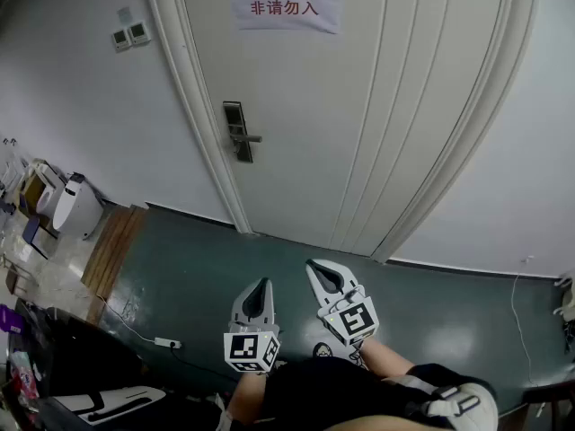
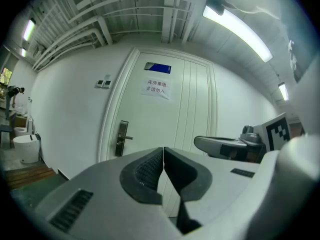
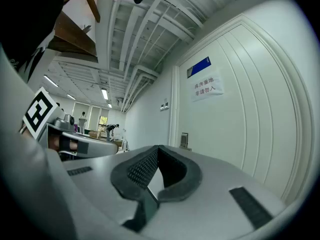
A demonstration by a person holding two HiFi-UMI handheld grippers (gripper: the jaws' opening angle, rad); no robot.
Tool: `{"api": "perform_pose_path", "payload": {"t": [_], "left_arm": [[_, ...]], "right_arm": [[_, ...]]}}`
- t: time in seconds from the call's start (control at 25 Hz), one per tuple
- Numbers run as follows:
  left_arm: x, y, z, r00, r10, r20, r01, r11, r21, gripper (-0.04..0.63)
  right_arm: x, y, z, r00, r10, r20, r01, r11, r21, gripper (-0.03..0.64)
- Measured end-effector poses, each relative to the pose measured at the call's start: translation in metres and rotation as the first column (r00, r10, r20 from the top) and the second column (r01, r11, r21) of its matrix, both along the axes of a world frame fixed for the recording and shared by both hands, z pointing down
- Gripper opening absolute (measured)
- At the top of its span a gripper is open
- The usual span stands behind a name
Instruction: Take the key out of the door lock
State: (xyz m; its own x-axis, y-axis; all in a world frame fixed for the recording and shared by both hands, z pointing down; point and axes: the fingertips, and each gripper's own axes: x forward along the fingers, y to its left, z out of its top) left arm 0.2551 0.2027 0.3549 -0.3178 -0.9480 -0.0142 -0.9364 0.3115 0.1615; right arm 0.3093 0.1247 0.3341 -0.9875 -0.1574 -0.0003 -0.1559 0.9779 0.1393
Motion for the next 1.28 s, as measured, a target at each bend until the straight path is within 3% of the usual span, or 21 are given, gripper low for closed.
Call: {"api": "perform_pose_path", "payload": {"t": [0.36, 0.56, 0.68, 0.92, 1.28], "left_arm": [[-0.009, 0.023, -0.005, 0.999, 0.034, 0.018, -0.034, 0.999, 0.007, 0.025], [-0.022, 0.044, 0.018, 0.998, 0.056, 0.000, -0.056, 0.996, -0.071, 0.026], [-0.033, 0.062, 0.030, 0.998, 0.054, -0.027, -0.056, 0.994, -0.089, 0.037], [-0.059, 0.103, 0.053, 0.995, 0.023, -0.096, -0.034, 0.993, -0.112, 0.177], [-0.077, 0.118, 0.073, 0.982, -0.009, -0.188, -0.008, 0.996, -0.090, 0.186]], "right_arm": [[-0.011, 0.022, -0.002, 0.999, 0.024, 0.038, -0.022, 0.999, -0.050, 0.008], [-0.032, 0.047, 0.012, 1.000, 0.000, 0.017, 0.001, 0.998, -0.066, 0.008], [-0.040, 0.061, 0.025, 1.000, -0.013, -0.014, 0.012, 0.997, -0.082, 0.008], [-0.056, 0.093, 0.040, 0.998, -0.031, -0.058, 0.024, 0.993, -0.115, 0.008], [-0.084, 0.108, 0.049, 0.993, -0.073, -0.093, 0.064, 0.993, -0.095, 0.008]]}}
